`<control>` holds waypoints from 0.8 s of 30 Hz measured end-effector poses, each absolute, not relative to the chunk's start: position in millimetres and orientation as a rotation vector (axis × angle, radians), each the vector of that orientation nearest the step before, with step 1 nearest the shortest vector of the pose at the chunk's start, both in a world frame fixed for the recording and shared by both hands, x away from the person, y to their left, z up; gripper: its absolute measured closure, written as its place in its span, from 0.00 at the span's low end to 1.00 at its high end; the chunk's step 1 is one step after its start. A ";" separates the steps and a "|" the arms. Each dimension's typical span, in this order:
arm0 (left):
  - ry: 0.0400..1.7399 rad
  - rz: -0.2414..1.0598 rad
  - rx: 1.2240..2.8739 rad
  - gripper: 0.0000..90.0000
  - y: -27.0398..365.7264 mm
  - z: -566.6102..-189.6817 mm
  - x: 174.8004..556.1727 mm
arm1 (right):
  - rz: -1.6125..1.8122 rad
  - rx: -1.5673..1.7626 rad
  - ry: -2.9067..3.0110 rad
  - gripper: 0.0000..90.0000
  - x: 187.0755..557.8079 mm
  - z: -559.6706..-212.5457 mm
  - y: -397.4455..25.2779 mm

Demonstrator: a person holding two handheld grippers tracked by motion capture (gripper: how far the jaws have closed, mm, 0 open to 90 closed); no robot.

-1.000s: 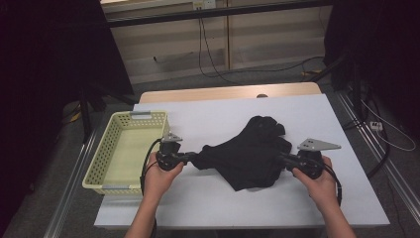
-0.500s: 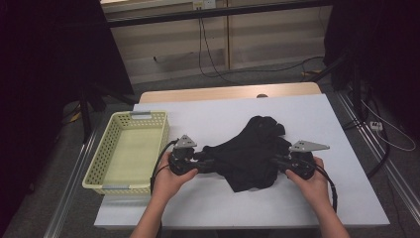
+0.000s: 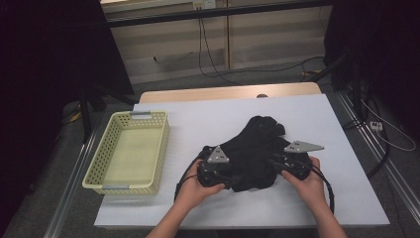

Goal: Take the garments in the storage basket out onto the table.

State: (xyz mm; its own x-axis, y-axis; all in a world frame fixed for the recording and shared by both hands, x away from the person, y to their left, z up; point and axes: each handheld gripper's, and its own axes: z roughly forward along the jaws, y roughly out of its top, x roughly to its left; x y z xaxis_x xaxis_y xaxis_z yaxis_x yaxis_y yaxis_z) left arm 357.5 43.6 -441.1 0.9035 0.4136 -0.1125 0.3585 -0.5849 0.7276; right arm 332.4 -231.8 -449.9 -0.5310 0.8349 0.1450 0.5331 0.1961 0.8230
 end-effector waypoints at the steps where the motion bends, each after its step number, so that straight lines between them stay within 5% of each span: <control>1: 0.550 0.093 2.269 0.47 41.1 -447.3 357.8 | 1.259 1.289 2.143 0.78 332.6 -450.0 -231.7; 3: 0.554 0.149 2.266 0.50 38.8 -453.6 356.8 | 1.259 1.288 2.141 0.78 332.8 -449.7 -232.2; 6: 0.604 0.152 2.278 0.82 41.9 -450.4 358.5 | 1.269 1.307 2.128 0.84 333.5 -448.3 -236.0; 8: 0.630 0.128 2.276 0.92 44.0 -450.1 358.6 | 1.285 1.334 2.091 0.87 334.5 -446.3 -241.4; 17: 0.684 0.039 2.153 0.94 90.4 -394.3 357.2 | 1.372 1.349 1.988 0.96 335.7 -430.7 -260.0; 24: 0.673 -0.020 2.210 0.94 110.2 -410.0 334.0 | 1.387 1.282 2.034 0.92 337.1 -419.5 -241.5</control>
